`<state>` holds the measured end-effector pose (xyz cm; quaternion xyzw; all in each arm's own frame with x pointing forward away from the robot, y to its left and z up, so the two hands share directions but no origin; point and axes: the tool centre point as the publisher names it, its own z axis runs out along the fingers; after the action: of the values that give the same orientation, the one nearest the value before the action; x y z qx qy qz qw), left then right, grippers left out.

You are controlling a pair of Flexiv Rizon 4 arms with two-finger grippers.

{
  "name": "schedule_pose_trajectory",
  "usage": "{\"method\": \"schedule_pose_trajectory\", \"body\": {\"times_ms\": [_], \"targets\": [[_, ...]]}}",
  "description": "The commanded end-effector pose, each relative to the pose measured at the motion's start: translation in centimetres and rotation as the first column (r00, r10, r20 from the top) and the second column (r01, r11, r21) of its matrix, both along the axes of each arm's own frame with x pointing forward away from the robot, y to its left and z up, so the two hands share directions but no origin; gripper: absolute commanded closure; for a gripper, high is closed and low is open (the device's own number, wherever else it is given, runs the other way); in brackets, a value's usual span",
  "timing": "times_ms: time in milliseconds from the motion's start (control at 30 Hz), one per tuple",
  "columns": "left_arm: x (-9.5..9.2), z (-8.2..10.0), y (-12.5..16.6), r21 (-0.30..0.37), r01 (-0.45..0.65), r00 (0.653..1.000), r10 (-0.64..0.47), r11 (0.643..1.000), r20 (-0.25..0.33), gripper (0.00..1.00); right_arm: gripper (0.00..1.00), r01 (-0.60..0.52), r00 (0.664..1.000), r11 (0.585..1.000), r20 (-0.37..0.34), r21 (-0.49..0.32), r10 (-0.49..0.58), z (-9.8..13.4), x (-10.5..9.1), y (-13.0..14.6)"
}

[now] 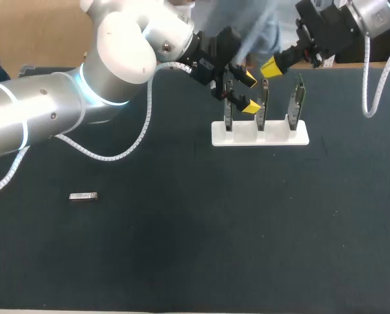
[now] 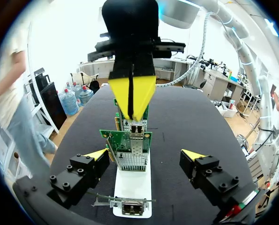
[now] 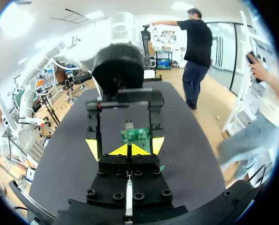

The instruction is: Pick up the optical module with the left hand, and insert it into the network port with the right hand.

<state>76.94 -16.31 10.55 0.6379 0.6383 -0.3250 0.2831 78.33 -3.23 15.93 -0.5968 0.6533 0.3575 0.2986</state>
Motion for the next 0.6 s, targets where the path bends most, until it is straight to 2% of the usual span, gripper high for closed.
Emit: {"method": "schedule_pose_trajectory", "body": {"times_ms": [33,233,600], "targets": [[0.0,0.1,-0.1,0.006,-0.003,1.0,0.003,1.0,-0.001,0.0,1.0,0.0,1.0,0.999,0.018,0.033,0.0,1.8,-0.1,-0.9],[0.0,0.1,-0.1,0.006,-0.003,1.0,0.003,1.0,-0.001,0.0,1.0,-0.063,0.997,0.993,0.045,0.097,0.058,3.2,-0.1,-3.4],[0.0,0.1,-0.1,0.006,-0.003,1.0,0.003,1.0,-0.001,0.0,1.0,-0.071,0.997,0.994,0.032,0.086,0.068,2.4,-1.5,-8.2]]}}
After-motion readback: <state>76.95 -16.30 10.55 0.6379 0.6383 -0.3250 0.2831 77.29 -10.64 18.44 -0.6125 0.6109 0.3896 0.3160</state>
